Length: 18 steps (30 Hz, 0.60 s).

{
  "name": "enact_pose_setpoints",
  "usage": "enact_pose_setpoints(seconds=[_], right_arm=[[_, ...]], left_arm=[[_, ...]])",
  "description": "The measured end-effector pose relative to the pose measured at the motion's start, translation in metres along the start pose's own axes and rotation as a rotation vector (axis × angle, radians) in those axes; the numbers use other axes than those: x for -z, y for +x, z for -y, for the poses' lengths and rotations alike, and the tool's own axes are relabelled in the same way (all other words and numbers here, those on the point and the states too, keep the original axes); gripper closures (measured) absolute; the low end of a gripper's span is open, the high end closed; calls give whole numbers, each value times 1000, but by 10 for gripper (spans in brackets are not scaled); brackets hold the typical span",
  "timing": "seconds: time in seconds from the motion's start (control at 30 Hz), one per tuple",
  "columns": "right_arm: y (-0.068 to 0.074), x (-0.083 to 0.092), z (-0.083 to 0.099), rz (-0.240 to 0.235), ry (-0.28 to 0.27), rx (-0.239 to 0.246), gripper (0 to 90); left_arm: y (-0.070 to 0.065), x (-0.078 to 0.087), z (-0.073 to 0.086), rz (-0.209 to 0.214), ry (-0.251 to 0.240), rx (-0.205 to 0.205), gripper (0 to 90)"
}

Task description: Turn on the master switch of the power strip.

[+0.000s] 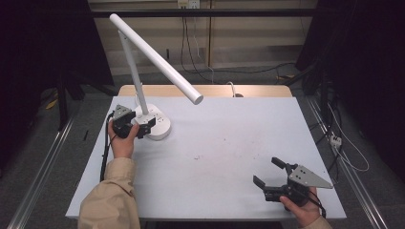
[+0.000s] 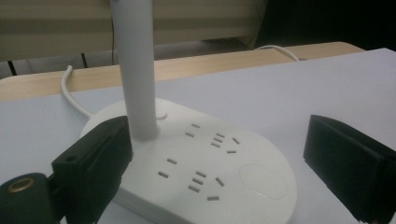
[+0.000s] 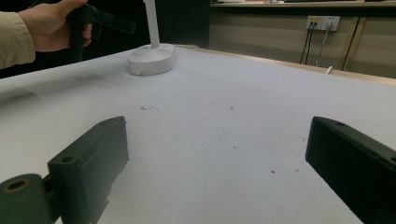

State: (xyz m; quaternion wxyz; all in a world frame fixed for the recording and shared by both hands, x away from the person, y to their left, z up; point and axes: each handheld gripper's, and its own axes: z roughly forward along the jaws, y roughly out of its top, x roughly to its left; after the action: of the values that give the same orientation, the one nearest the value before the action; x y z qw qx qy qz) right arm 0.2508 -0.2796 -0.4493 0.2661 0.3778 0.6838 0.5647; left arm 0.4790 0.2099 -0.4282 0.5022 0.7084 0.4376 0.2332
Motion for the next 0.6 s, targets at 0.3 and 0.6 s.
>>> enact_pose_setpoints(seconds=[0.3,0.6], right_arm=[[0,0,0,0,0,-2,55],[0,-1,0,-1,-1,1,55]], left_arm=[[2,-3,-5,-18,12,-8,67],[7,-5,-3,-30,13,11,355]])
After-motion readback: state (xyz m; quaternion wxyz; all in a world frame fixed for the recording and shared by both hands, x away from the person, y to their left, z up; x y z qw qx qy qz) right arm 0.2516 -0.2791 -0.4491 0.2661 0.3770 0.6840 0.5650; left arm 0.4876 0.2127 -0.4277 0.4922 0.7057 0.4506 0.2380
